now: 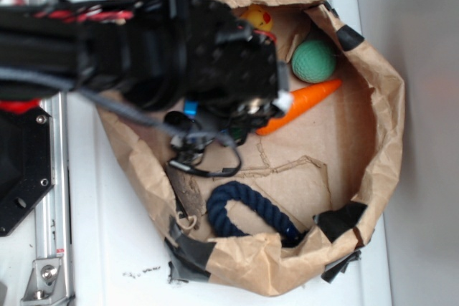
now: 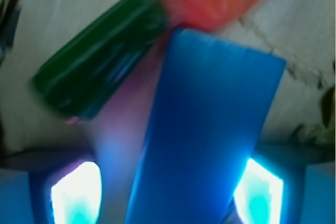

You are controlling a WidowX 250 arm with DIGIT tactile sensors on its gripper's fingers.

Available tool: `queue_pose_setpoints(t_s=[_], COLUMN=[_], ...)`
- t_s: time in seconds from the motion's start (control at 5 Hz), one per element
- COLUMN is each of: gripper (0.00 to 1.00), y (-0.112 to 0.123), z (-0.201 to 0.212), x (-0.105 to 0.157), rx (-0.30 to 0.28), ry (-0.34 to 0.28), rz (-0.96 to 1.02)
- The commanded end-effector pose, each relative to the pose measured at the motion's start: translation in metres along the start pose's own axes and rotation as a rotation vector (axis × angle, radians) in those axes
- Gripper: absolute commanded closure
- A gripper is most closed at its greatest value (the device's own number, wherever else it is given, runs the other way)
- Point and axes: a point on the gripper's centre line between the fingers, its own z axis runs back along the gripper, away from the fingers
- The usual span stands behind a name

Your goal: Grab the blue block.

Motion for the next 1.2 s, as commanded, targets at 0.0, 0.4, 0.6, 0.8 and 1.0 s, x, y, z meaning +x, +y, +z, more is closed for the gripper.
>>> queue_pose_setpoints(t_s=[0.0, 0.4, 0.6, 0.8, 1.0], gripper=[1.00, 1.00, 1.00, 1.00, 1.00], y=[-0.010, 0.001, 0.000, -0.008, -0.014], z=[-0.009, -0.009, -0.002, 0.028, 0.076], x=[0.010, 0.017, 0.014, 0.004, -0.008], rx=[-0.076, -0.081, -0.057, -0.033, -0.049], ry=[-0.016, 0.009, -0.005, -0.060, -0.161], rz=[0.130, 0.283, 0.301, 0.308, 0.326])
